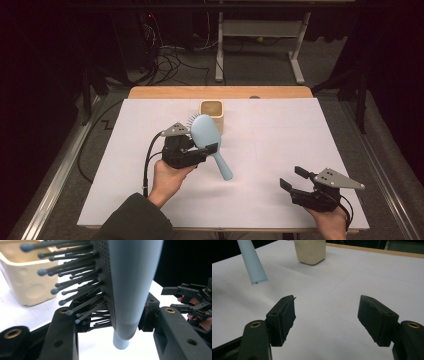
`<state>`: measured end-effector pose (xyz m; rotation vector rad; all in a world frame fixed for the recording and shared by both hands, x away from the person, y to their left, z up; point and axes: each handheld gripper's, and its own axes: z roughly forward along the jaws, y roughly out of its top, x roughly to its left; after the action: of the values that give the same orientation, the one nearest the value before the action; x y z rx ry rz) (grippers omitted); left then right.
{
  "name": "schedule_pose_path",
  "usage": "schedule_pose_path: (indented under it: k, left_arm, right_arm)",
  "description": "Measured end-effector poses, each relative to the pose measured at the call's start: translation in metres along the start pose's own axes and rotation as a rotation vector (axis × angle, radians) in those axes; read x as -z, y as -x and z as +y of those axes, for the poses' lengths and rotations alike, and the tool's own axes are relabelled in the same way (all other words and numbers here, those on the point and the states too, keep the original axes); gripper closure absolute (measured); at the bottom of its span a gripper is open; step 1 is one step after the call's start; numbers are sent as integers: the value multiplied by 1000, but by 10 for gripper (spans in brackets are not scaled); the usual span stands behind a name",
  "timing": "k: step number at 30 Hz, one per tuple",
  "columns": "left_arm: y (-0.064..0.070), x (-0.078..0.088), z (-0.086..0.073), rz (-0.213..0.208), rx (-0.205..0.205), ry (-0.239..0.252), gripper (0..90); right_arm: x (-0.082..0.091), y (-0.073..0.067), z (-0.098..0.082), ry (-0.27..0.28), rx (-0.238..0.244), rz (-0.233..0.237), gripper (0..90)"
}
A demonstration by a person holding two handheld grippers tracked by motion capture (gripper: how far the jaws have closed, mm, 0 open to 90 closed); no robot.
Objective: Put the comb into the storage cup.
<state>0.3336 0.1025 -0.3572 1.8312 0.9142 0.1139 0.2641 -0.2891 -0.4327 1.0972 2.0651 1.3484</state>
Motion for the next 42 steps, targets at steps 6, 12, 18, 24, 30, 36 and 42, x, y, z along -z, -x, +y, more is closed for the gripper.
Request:
schedule_pose_path:
  k: [6, 12, 18, 24, 30, 36, 42]
  left_arm:
    - [0, 4, 4, 6, -2, 11, 542]
    - [-3, 6, 10, 14, 0, 12, 542]
    - [-7, 6, 13, 12, 4, 14, 542]
    - [-10, 7, 16, 20, 11, 19, 542]
    - [-12, 5, 22, 27, 6, 20, 542]
    - [-15, 4, 26, 30, 6, 28, 541]
    - [-19, 2, 30, 50, 7, 17, 541]
  right_arm:
    - [4, 5, -7, 17, -2, -16, 304]
    - [8, 11, -15, 30, -11, -33, 300]
    - [13, 15, -26, 38, -30, -43, 300]
    - [19, 18, -33, 56, -50, -52, 295]
    - [21, 22, -36, 67, -71, -71, 293]
    - [23, 24, -37, 89, -104, -77, 283]
    - [20, 21, -37, 74, -85, -75, 279]
